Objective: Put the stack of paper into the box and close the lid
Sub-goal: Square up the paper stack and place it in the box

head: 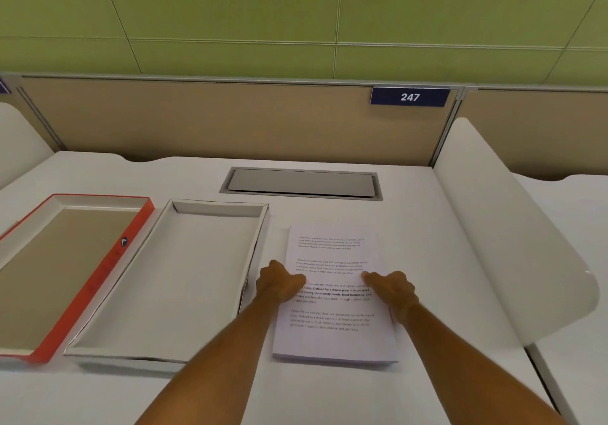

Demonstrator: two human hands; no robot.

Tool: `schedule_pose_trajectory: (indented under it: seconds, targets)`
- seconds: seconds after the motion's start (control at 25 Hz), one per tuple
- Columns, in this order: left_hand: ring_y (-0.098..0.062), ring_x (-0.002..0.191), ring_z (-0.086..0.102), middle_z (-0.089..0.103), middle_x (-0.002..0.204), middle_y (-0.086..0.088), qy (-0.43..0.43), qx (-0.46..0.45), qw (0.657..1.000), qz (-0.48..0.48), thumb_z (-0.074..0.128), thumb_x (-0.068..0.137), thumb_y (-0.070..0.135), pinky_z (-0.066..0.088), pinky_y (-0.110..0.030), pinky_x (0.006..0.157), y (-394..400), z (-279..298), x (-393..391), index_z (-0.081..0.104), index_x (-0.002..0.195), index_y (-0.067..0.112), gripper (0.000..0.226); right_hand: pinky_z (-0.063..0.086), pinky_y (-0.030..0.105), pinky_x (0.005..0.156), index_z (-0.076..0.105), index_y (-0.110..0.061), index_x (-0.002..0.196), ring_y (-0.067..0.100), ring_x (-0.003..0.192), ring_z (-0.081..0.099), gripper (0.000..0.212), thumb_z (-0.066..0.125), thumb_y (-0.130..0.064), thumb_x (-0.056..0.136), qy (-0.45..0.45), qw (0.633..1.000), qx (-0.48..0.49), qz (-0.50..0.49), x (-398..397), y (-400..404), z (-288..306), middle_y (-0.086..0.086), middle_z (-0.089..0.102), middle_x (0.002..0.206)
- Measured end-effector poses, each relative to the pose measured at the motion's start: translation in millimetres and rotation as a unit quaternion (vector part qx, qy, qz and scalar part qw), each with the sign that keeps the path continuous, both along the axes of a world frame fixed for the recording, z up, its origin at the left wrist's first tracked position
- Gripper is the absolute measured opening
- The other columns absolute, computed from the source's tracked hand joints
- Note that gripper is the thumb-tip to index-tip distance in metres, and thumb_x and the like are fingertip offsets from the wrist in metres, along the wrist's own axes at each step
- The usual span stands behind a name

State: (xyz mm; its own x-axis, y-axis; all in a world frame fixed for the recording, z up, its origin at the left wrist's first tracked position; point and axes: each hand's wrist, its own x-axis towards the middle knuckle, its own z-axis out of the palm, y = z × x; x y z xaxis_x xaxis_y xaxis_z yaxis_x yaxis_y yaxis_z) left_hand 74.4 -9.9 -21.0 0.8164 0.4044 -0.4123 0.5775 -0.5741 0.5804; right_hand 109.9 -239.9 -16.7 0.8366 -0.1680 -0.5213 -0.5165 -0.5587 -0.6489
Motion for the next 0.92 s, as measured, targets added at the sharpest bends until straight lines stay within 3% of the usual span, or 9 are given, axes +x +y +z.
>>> schedule_pose_trajectory:
  seconds: [0.12,0.24,0.4,0.52,0.68,0.84,0.92]
  targets:
    - [-0.023,0.086,0.071,0.072,0.1,-0.008,0.007,-0.061,0.998,0.017,0.065,0.081,0.04,0.059,-0.032,0.072,5.1,-1.3,4.0,0.062,0.109,0.008,0.043,0.053,0.05,0.096,0.06,-0.006,0.123,0.038,0.106,0.066,0.061,0.064,-0.051,0.082,0.016,0.999,0.04,0.015,5.3,0.9,-1.1,0.017,0.068,0.118]
    - [-0.022,0.081,0.07,0.072,0.097,-0.007,0.009,-0.128,0.99,0.058,0.064,0.081,0.036,0.059,-0.033,0.069,10.8,-3.5,7.8,0.062,0.108,0.007,0.04,0.054,0.05,0.095,0.063,-0.007,0.12,0.037,0.103,0.068,0.06,0.064,-0.052,0.081,0.019,0.998,0.05,0.025,9.0,0.0,-2.9,0.016,0.071,0.114]
    - [-0.019,0.076,0.07,0.073,0.087,-0.005,-0.005,-0.107,0.993,0.047,0.064,0.081,0.035,0.06,-0.032,0.068,11.8,-4.3,10.6,0.065,0.092,0.009,0.029,0.056,0.05,0.092,0.067,-0.005,0.111,0.037,0.097,0.07,0.053,0.068,-0.045,0.078,0.025,0.994,0.107,-0.009,14.5,-1.7,-3.3,0.017,0.074,0.106]
    - [-0.016,0.072,0.069,0.071,0.08,-0.001,-0.018,-0.097,0.994,0.043,0.064,0.082,0.038,0.059,-0.031,0.064,12.9,-2.4,11.9,0.063,0.08,0.012,0.025,0.059,0.042,0.076,0.068,0.0,0.104,0.035,0.083,0.072,0.036,0.066,-0.03,0.084,0.046,0.979,0.191,-0.049,17.3,-8.4,-1.0,0.017,0.076,0.093]
    - [-0.011,0.066,0.063,0.067,0.078,0.001,-0.027,-0.146,0.987,0.061,0.062,0.086,0.034,0.045,-0.022,0.049,17.9,1.7,14.4,0.059,0.079,0.015,0.02,0.052,0.033,0.062,0.065,-0.003,0.088,0.03,0.061,0.066,0.02,0.062,-0.022,0.084,0.065,0.977,0.202,-0.036,18.7,-18.2,1.4,0.013,0.072,0.069]
    - [-0.015,0.069,0.065,0.071,0.084,-0.003,-0.019,-0.176,0.982,0.071,0.066,0.084,0.024,0.044,-0.023,0.051,22.1,-4.4,16.2,0.062,0.079,0.013,0.012,0.06,0.04,0.068,0.065,-0.001,0.098,0.033,0.075,0.072,0.015,0.062,-0.011,0.087,0.086,0.968,0.232,-0.03,23.2,-24.4,1.9,0.016,0.075,0.081]
    - [-0.02,0.076,0.066,0.073,0.094,-0.01,-0.018,-0.19,0.978,0.079,0.068,0.083,0.019,0.049,-0.026,0.058,25.0,-5.6,19.0,0.067,0.086,0.003,0.016,0.061,0.042,0.069,0.064,0.002,0.101,0.035,0.081,0.073,0.014,0.063,-0.007,0.09,0.085,0.965,0.246,-0.038,23.7,-24.3,-0.5,0.019,0.076,0.088]
